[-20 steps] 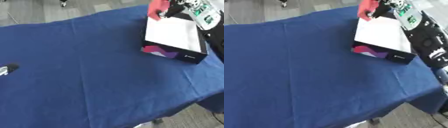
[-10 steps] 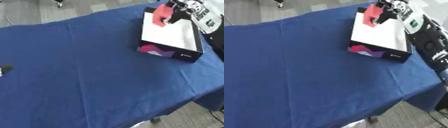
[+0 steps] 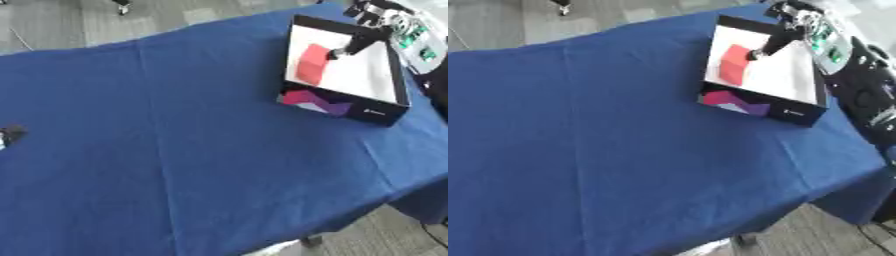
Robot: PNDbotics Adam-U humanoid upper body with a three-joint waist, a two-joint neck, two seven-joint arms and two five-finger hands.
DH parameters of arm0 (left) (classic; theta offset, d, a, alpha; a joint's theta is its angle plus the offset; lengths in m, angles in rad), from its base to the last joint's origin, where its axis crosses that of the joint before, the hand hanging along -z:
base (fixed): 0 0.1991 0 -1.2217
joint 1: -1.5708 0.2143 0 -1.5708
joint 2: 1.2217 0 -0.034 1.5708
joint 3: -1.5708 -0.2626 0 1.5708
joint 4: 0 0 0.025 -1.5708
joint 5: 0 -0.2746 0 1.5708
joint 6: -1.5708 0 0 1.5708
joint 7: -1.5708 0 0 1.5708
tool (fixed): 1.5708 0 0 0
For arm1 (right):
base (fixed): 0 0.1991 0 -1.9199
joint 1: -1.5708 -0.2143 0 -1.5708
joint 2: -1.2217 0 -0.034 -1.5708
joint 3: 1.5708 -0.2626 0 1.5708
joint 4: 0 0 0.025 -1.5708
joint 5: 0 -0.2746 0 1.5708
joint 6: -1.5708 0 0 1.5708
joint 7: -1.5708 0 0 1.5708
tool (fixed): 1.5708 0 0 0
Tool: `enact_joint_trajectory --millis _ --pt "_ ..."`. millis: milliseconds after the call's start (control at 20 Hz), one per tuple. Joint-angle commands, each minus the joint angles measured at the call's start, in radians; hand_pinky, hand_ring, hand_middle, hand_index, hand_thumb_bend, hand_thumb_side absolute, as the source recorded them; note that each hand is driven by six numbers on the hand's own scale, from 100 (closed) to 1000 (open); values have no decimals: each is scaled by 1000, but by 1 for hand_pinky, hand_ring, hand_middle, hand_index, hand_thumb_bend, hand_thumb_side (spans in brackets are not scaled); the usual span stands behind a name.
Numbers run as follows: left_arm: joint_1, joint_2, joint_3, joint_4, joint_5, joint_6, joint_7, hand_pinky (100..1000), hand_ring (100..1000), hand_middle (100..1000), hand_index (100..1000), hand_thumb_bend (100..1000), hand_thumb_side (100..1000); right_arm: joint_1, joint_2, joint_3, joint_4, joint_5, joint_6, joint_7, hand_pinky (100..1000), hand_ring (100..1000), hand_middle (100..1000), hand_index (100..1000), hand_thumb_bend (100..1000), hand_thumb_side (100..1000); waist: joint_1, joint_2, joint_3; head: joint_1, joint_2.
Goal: Pick up the objects with one hand, pass them to the other hand, and then place them into the box on the other side of the table.
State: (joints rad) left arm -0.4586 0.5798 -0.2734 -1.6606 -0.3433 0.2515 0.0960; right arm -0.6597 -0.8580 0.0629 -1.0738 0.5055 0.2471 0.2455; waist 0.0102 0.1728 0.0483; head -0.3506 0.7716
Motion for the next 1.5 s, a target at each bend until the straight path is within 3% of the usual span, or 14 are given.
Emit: enact_joint_trajectory --millis 50,350,450,550,650,850,900,950,1250,1500 --pt "-16 27 17 -20 6 1 7 804 754 722 815 858 455 -18 -39 -19 -6 24 12 -23 917 915 920 914 667 213 9 -40 0 4 -2" --pt "-16 26 19 -22 6 6 11 807 753 721 813 853 451 -28 -28 -26 -29 -14 25 -65 902 885 888 892 628 239 10 -42 1 26 -2" --pt "-15 29 25 -24 6 11 15 808 752 721 813 847 449 -38 -20 -24 -60 -66 29 -92 900 876 879 884 604 241 12 -42 3 54 -2" --pt "-16 39 34 -25 3 18 21 809 752 719 813 836 453 -54 -11 -20 -95 -133 33 -121 897 864 868 878 507 247 15 -43 6 99 -2" --pt "-15 52 46 -26 8 27 28 811 753 720 814 825 457 -73 -1 -14 -119 -195 36 -148 895 861 866 880 473 229 18 -44 9 147 -2" --pt "-3 92 79 -28 22 50 51 814 757 703 818 820 452 -113 29 -2 -148 -278 31 -190 892 857 862 882 535 205 24 -44 18 240 -2" --pt "1 106 88 -27 23 56 54 815 759 699 819 821 450 -124 38 0 -157 -291 26 -201 890 854 859 880 594 235 26 -44 22 261 -2" --pt "4 119 96 -26 20 63 55 815 759 698 819 824 448 -132 46 4 -166 -303 21 -211 889 853 858 879 539 209 28 -43 24 277 -2" --pt "22 185 127 -12 36 105 36 819 764 698 822 840 447 -182 99 27 -205 -348 12 -248 883 839 844 868 537 206 33 -42 39 345 -2" --pt "10 228 131 17 45 135 -32 834 782 719 830 837 444 -225 146 40 -213 -358 14 -253 881 834 839 866 518 213 33 -42 44 385 -2"
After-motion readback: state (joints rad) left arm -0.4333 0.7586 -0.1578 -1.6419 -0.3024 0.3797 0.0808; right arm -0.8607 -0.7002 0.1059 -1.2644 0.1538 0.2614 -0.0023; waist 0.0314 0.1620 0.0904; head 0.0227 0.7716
